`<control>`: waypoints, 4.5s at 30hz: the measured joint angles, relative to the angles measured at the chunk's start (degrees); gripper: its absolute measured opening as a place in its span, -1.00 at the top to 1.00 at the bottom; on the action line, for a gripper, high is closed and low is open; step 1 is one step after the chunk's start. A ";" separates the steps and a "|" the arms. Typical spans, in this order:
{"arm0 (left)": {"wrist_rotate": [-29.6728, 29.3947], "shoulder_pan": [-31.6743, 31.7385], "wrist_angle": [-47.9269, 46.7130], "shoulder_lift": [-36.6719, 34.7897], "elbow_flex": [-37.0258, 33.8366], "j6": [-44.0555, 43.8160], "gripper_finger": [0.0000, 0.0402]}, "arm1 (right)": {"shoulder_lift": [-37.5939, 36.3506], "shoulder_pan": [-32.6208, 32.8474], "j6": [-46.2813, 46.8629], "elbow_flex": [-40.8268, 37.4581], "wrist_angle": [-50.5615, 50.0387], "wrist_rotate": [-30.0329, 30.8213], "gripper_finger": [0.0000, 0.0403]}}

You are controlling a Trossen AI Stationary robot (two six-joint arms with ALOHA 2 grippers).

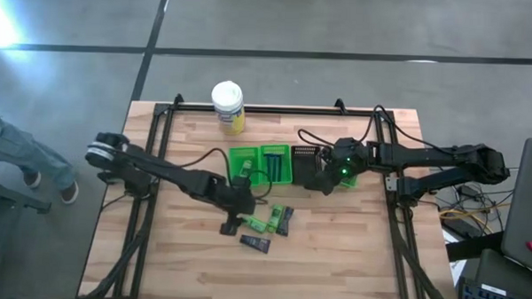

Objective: Pick & Place Travel size toiletries
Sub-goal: Put the left shampoo into the left green bin, then put the shampoo into the left green bin

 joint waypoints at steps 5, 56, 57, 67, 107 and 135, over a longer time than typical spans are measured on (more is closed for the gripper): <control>2.33 -0.30 -0.22 3.94 0.97 5.71 -0.16 | 0.00 0.00 -0.02 0.00 -0.10 0.15 -0.55; -24.53 4.50 -11.71 -10.91 4.72 -55.06 0.17 | -0.26 -0.04 -3.19 -0.02 -1.20 0.30 -0.60; -25.04 5.56 -11.72 -11.35 4.72 -57.25 0.17 | -0.26 -0.04 -3.78 -0.02 -1.22 0.35 -0.60; -21.34 17.50 -11.54 -10.25 4.67 -66.21 0.17 | -0.28 -2.02 -8.49 -0.02 -0.92 0.38 -0.65; -12.24 18.73 -10.64 0.20 3.31 -70.13 -0.17 | -0.37 -2.69 -10.74 -0.04 -5.89 1.29 -0.72; -15.13 2.92 -25.80 23.44 33.23 -69.77 -0.26 | -11.72 -2.69 -12.02 -0.04 -21.06 1.88 -0.73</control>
